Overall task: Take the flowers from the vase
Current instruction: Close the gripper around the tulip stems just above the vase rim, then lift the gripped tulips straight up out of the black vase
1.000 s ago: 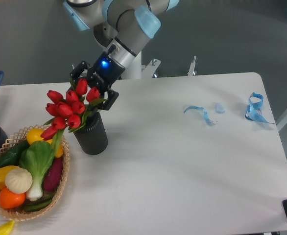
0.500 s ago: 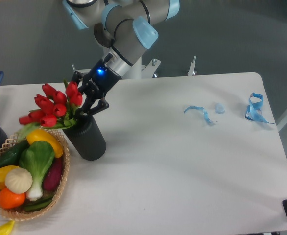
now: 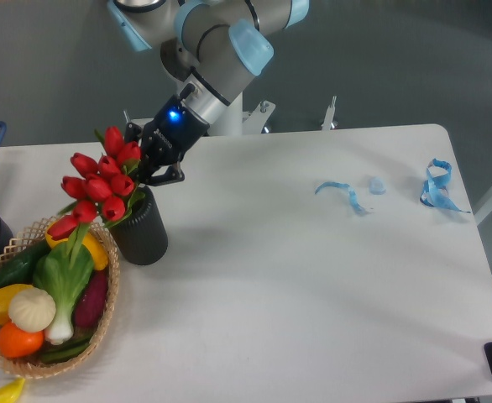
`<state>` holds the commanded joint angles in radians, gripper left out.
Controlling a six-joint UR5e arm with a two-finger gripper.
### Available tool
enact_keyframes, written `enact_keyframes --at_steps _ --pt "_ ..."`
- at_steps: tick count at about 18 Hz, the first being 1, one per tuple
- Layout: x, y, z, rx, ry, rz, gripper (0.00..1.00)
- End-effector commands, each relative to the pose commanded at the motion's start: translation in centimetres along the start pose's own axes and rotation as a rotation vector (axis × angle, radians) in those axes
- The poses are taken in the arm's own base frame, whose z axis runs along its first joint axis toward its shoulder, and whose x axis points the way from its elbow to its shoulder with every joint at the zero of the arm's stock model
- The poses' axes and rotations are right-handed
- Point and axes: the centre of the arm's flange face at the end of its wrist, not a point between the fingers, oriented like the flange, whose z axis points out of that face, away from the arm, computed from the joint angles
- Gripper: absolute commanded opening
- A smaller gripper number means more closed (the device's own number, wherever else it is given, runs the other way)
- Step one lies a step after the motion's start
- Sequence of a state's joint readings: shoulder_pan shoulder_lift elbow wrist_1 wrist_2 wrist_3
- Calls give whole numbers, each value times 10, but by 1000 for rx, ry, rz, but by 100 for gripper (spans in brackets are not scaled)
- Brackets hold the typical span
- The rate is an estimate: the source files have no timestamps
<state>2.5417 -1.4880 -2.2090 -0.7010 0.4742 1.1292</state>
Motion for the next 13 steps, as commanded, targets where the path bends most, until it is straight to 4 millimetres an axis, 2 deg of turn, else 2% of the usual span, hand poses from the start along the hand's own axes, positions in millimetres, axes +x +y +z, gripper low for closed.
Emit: enact_keyframes --at_steps 4,9,13 --pt "-4 -24 -19 93 -2 -47 0" --pt "-6 -50 -52 204 -13 -113 0" --pt "-17 -69 -76 275 -18 -141 0"
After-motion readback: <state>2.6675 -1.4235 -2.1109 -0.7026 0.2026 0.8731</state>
